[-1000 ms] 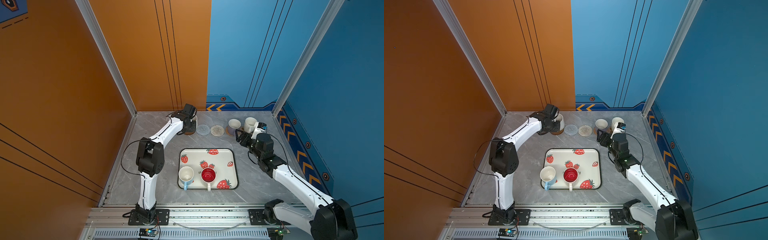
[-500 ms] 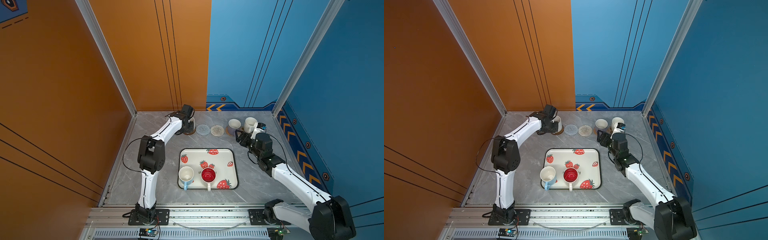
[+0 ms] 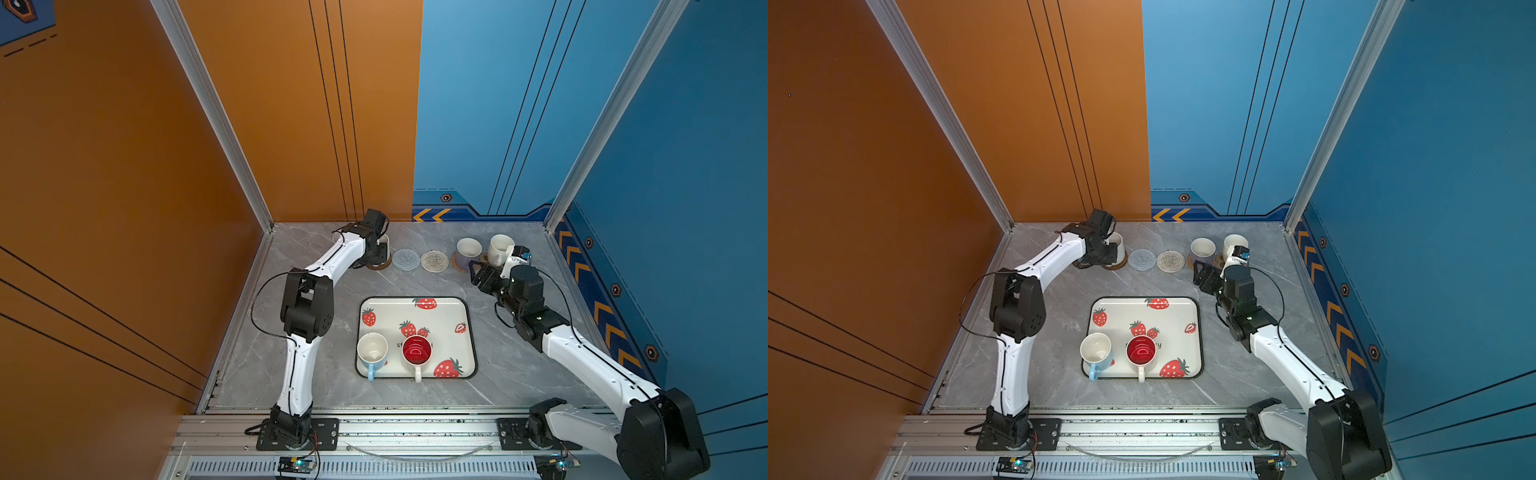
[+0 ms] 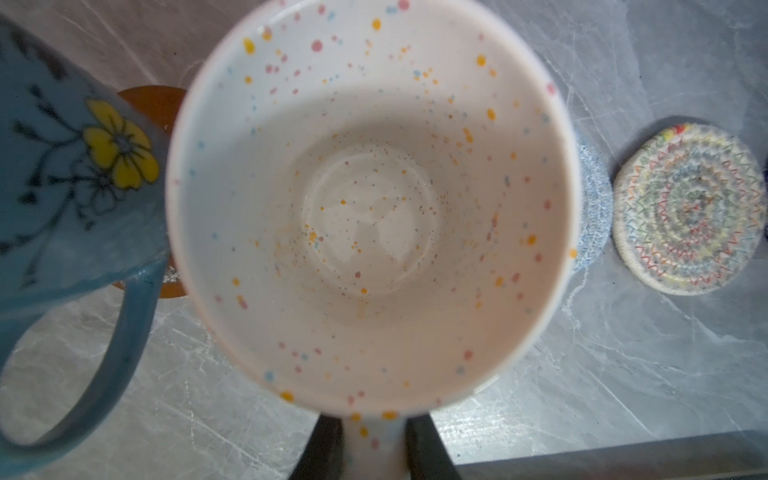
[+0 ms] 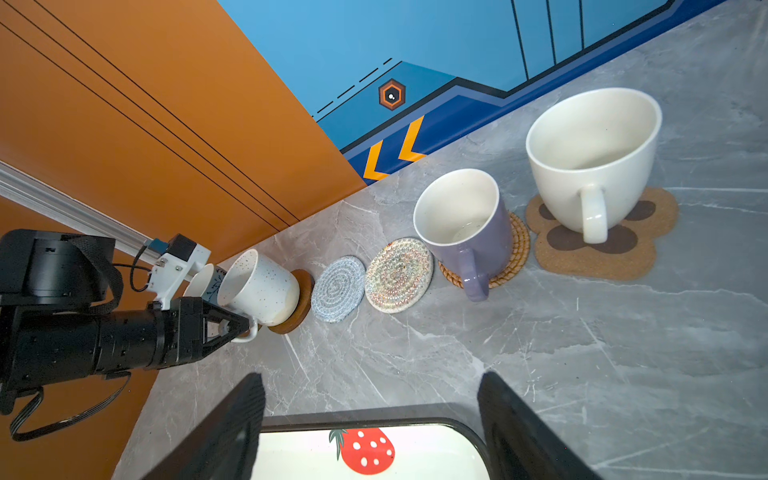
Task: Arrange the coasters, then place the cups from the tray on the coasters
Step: 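Lower the speckled mug onto the round wooden coaster and open the left gripper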
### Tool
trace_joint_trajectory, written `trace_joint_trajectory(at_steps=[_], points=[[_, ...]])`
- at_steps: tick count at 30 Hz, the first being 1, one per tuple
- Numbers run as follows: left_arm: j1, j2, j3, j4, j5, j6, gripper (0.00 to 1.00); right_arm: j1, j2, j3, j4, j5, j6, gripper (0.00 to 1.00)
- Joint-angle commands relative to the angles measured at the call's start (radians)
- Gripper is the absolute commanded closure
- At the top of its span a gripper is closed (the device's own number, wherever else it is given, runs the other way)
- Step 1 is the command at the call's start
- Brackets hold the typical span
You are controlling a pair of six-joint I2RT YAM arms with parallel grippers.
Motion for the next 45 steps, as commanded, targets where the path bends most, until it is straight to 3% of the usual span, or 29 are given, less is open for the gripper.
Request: trace_joint_trajectory(at_steps=[1,35,45], points=[[0.012,-0.004,0.065,0.043,0.006,0.02,1.0,-0.006,0.012,0.029,-0.034,-0.015,0.011,0.21],[0.022,0.024,0.064,0.042,0.01,0.035,1.0,-0.005,0.067,0.059,-0.031,-0.078,0.012,0.21],[0.021,0.02,0.057,0.036,0.009,0.043,0.76,-0.005,0.081,0.069,-0.034,-0.091,0.011,0.21]])
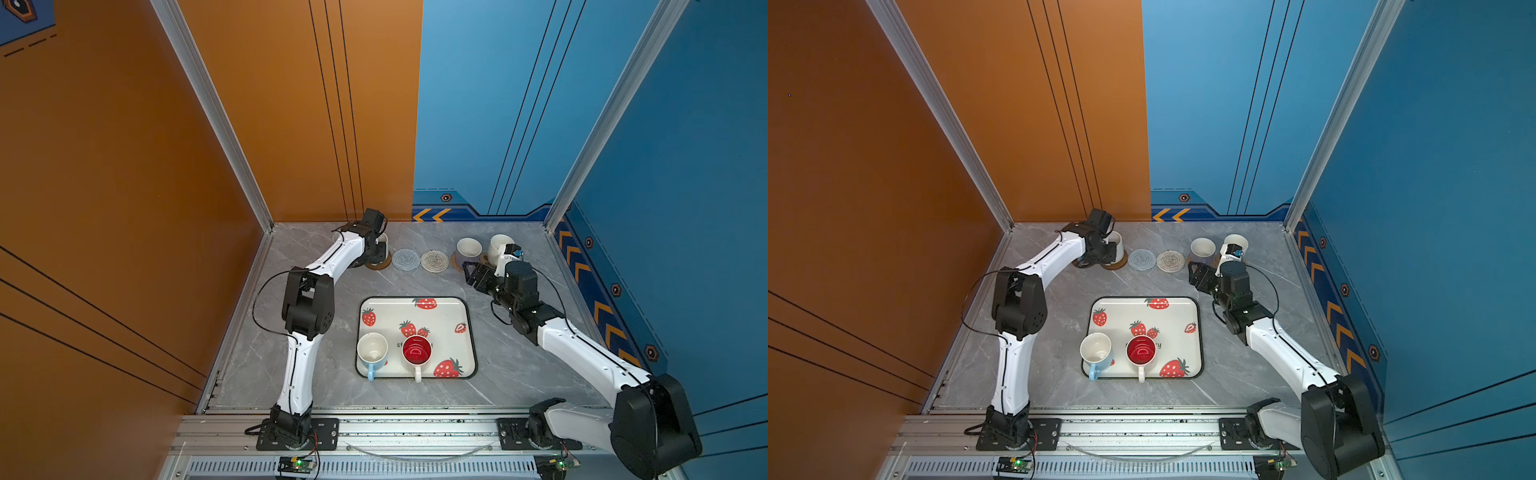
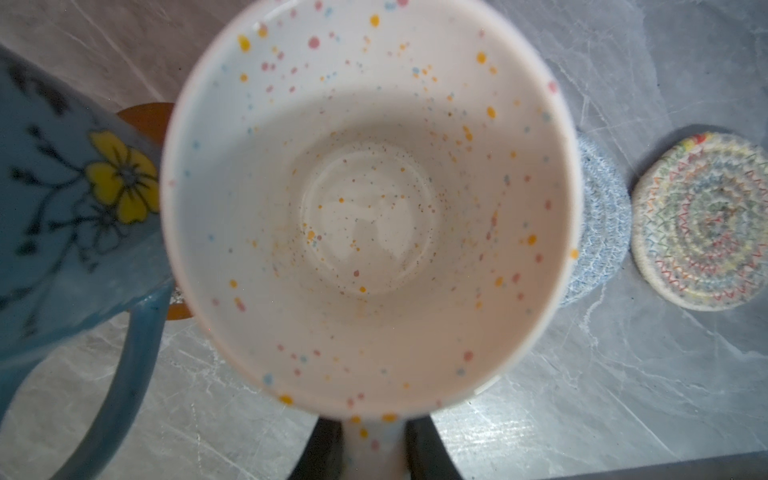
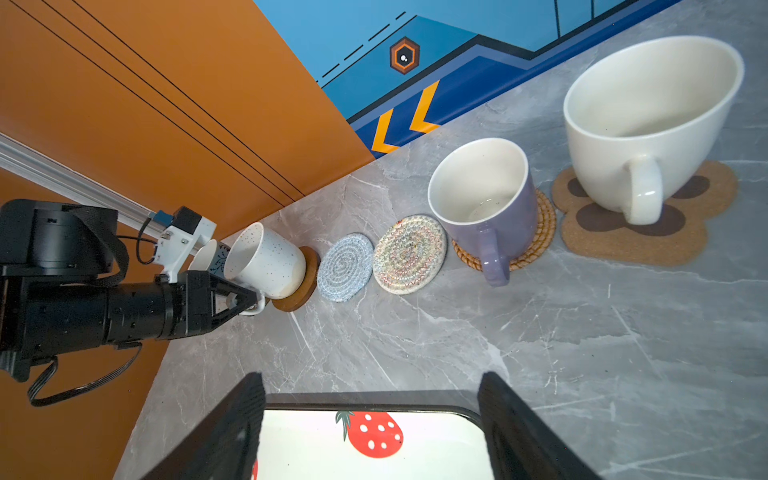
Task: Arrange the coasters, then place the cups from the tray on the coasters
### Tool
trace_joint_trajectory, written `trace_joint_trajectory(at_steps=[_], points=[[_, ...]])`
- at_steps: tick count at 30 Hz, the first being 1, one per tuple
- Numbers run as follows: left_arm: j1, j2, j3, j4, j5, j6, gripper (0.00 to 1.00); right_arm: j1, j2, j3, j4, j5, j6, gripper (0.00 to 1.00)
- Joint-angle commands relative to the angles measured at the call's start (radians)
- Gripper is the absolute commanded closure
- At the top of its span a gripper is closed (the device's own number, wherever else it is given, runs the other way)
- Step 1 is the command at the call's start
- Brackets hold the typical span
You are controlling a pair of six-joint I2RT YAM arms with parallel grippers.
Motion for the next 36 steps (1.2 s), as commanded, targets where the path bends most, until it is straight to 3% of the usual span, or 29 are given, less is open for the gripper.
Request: trace_joint_trajectory(at_steps=[1,7,18,29,36], points=[[0.007,-0.009,0.036,0.027,0.008,0.017,0.74,-0.003,0.012,0.029,-0.019,-0.017,0.011,0.21],[0.006,-0.01,0.035,0.024,0.005,0.015,0.67,0.0,0.018,0.036,-0.02,-0.024,0.008,0.21],[-0.004,-0.073,0.006,0.016,0.006,0.021,0.41,0.009,0.016,0.046,-0.03,-0.028,0.006,0.21],[-0.053,-0.231,-0.058,0.016,-0.003,0.05,0.34,0.046,0.007,0.074,-0.057,-0.008,-0.003,0.21],[-0.141,-0.412,-0.165,0.016,-0.089,0.095,0.28,0.081,0.001,0.096,-0.085,0.012,-0.018,0.21]])
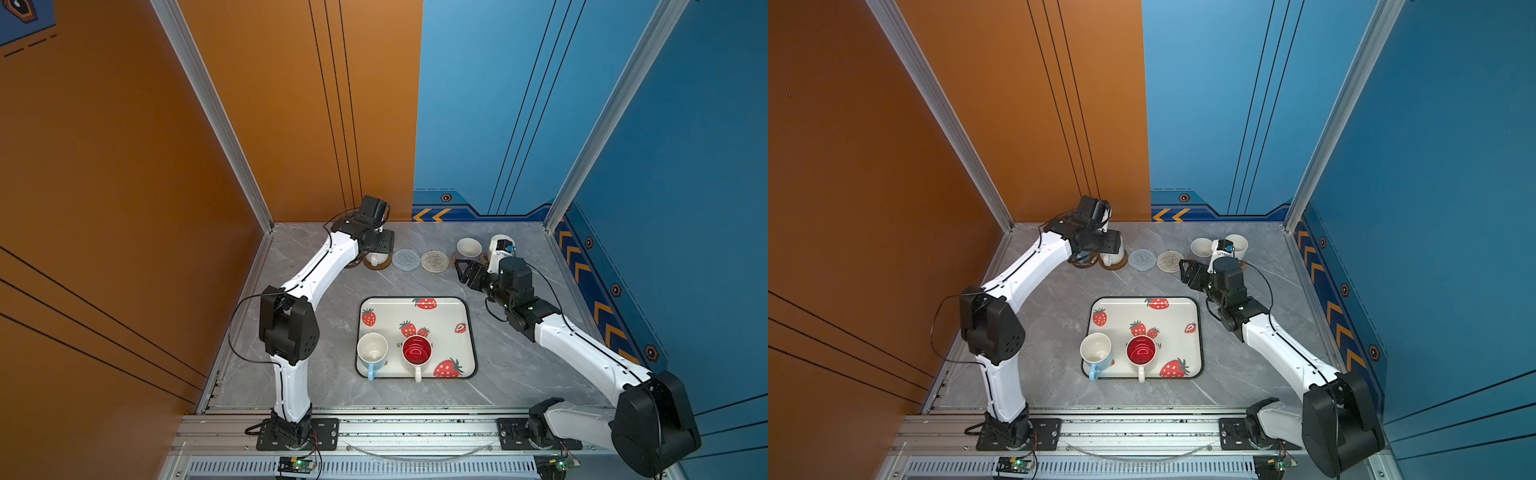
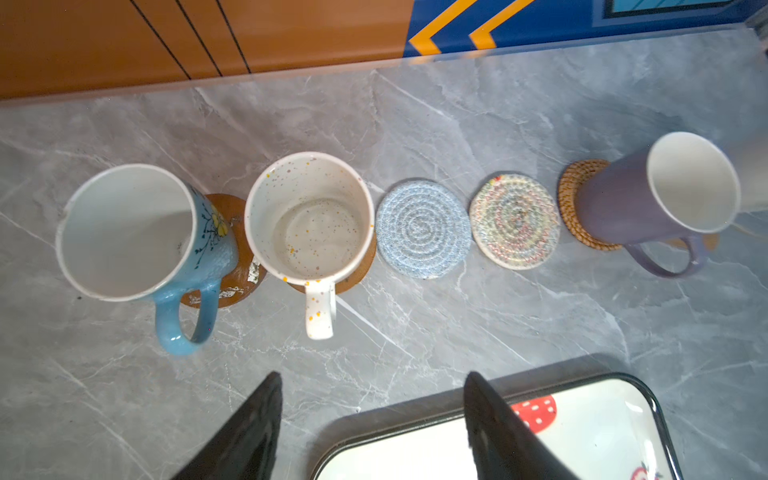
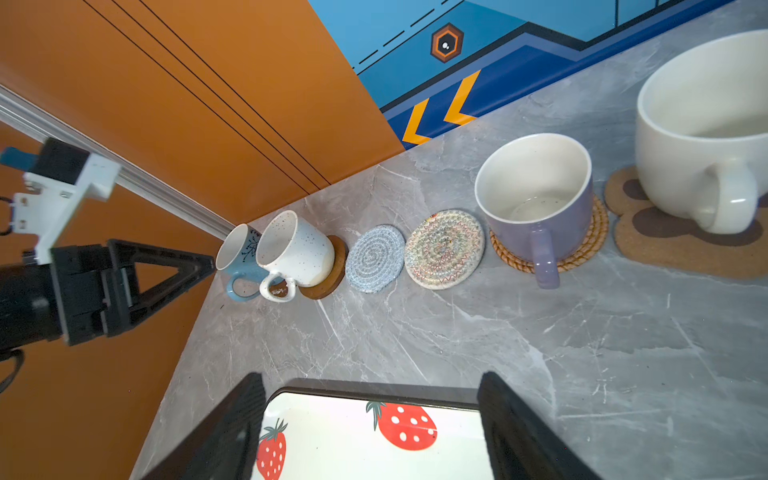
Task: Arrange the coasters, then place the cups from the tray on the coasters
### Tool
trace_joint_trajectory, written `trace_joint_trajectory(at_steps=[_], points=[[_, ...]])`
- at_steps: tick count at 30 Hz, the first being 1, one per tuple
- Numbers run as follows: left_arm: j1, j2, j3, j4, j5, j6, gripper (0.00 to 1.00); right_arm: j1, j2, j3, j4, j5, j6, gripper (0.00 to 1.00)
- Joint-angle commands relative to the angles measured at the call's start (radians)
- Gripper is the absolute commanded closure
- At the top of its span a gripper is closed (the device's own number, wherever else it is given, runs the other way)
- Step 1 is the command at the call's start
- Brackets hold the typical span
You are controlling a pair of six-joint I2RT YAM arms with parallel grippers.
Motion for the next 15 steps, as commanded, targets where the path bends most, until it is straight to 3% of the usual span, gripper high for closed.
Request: trace_joint_trajectory(at_steps=[1,9,15], points=[[-0.055,-0.1,-0.06,-0.011,-0.077,0.048,0.28,0.018,-0.015,0.029,-0.042,0.023,-0.017,0.21],[-0.196,-0.298,-0.21,-0.012,-0.217,0.086,0.22,0.056,-0.042,0.033,-0.065,0.049,-0.027,0.21],[-0.251,-0.469,-0.358,-0.008,-0.257,0.021,0.21,0.083,-0.067,0.034,-0.083,0.077,-0.034,0.21]])
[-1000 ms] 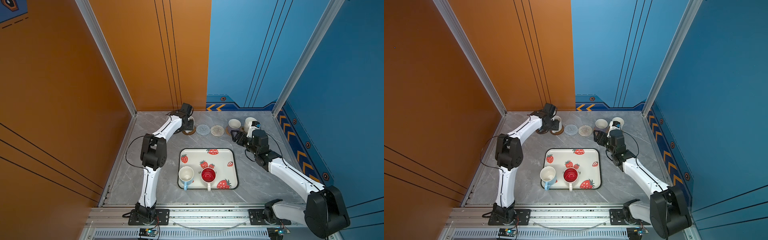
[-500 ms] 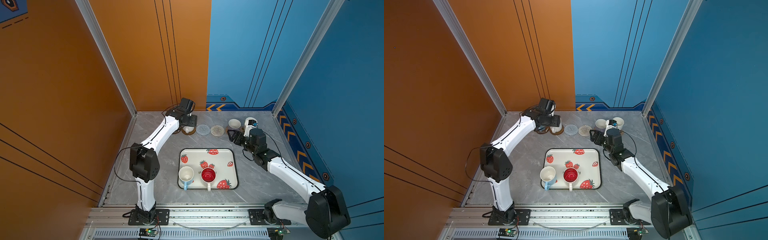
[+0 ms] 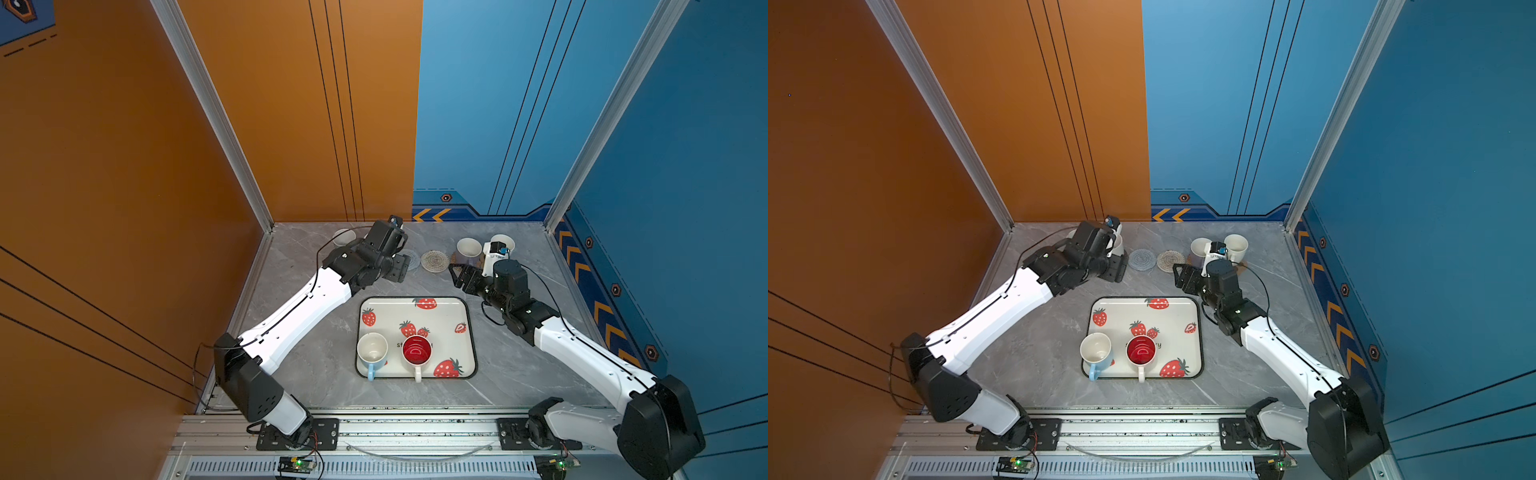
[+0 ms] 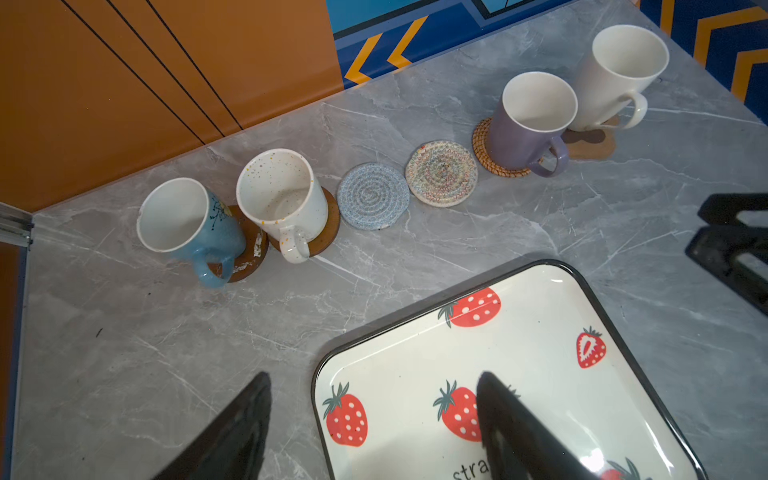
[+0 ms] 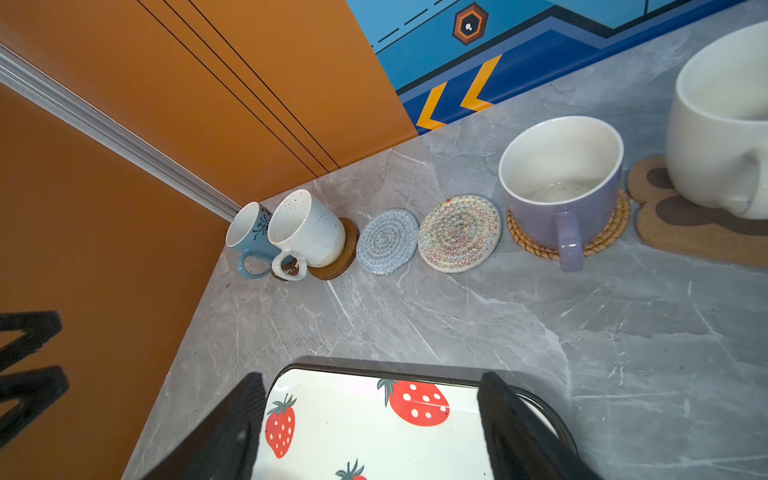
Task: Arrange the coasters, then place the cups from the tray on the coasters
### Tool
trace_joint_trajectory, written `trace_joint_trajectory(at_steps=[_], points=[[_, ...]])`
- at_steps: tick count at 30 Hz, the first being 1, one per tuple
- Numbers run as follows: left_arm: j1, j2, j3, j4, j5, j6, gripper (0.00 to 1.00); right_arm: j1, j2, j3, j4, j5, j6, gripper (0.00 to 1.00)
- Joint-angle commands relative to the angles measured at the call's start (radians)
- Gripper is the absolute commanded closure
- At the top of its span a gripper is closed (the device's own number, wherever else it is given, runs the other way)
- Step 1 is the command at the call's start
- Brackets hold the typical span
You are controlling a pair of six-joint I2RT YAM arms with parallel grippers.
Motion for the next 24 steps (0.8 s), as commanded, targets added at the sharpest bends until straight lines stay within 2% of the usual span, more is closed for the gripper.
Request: trace_joint_trajectory(at_steps=[1,5,11,18,20,21,24], points=[[-0.019,-0.103,-0.079,-0.005,-0.069,-0.049,0.21,0.02,-0.03,0.033,-0.035,0.044,-0.025,0.21],[-0.046,-0.246,-0.201,0.05,-0.087,-0.105,0.2,0.055,-0.027,0.065,-0.088,0.089,-0.032,0.21],[-0.06,-0.434,-0.38,0.202,-0.074,-0.147,0.18,0.121,0.0,0.187,-0.264,0.137,-0.106,0.21],[-0.07,-0.603,-0.649,0.572,0.007,-0.153,0.15,0.215,-0.069,0.277,-0.422,0.155,-0.189,0.21],[-0.07,-0.628,-0.668,0.581,0.01,-0.147,0.15,0.24,-0.085,0.305,-0.503,0.175,-0.205,0.21],[-0.07,-0.633,-0.671,0.573,0.011,-0.139,0.1,0.246,-0.09,0.314,-0.534,0.189,-0.212,0.21],[-0.07,-0.64,-0.682,0.558,0.012,-0.121,0.09,0.301,-0.101,0.325,-0.621,0.216,-0.218,0.21]])
